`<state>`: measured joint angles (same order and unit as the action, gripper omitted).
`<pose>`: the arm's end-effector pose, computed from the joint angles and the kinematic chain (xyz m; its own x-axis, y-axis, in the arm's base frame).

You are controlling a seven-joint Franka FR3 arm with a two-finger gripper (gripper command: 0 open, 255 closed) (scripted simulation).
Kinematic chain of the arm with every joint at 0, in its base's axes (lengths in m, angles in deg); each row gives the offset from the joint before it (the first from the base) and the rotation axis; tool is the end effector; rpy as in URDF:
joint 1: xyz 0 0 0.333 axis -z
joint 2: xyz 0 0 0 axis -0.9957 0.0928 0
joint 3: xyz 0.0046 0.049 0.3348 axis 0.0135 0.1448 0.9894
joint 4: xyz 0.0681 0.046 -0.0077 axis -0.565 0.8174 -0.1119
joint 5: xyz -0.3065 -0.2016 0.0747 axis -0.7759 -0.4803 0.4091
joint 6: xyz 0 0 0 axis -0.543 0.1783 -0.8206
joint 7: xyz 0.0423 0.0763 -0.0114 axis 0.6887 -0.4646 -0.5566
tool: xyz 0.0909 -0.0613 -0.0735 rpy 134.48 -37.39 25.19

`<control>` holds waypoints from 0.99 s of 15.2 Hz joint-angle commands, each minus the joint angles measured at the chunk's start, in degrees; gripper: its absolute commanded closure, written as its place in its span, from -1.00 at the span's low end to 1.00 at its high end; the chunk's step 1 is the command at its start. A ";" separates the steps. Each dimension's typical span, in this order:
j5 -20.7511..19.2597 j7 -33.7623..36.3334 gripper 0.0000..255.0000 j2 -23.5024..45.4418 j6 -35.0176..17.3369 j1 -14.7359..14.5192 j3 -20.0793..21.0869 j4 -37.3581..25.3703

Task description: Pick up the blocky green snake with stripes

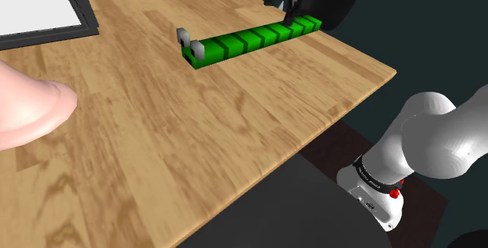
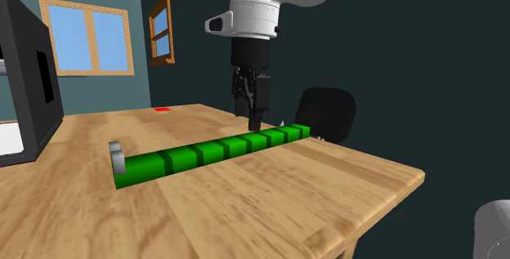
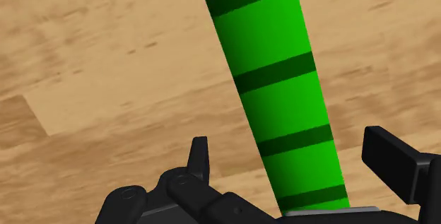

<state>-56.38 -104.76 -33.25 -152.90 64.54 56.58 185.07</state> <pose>0.3526 0.1877 0.6400 0.2603 0.9645 0.0454 0.9589 -0.2637 0.1047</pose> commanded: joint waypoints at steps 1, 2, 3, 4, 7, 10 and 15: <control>-0.40 -6.50 -1.00 0.91 0.10 -2.54 0.91 -1.17; -0.38 -6.49 -1.00 0.70 -0.66 -2.57 0.91 -0.20; -0.35 -6.48 -1.00 0.52 -1.42 -2.58 0.92 0.74; -0.33 -6.47 -1.00 0.32 -2.18 -2.60 0.93 1.70; -0.27 -6.43 -1.00 -0.14 -4.45 -2.65 0.96 4.43; -0.24 -6.40 -1.00 -0.34 -5.65 -2.67 0.98 5.83; -0.24 -6.40 1.00 -0.36 -5.62 -2.68 0.98 5.81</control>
<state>-56.62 -111.19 -33.64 -158.53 61.86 57.56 190.84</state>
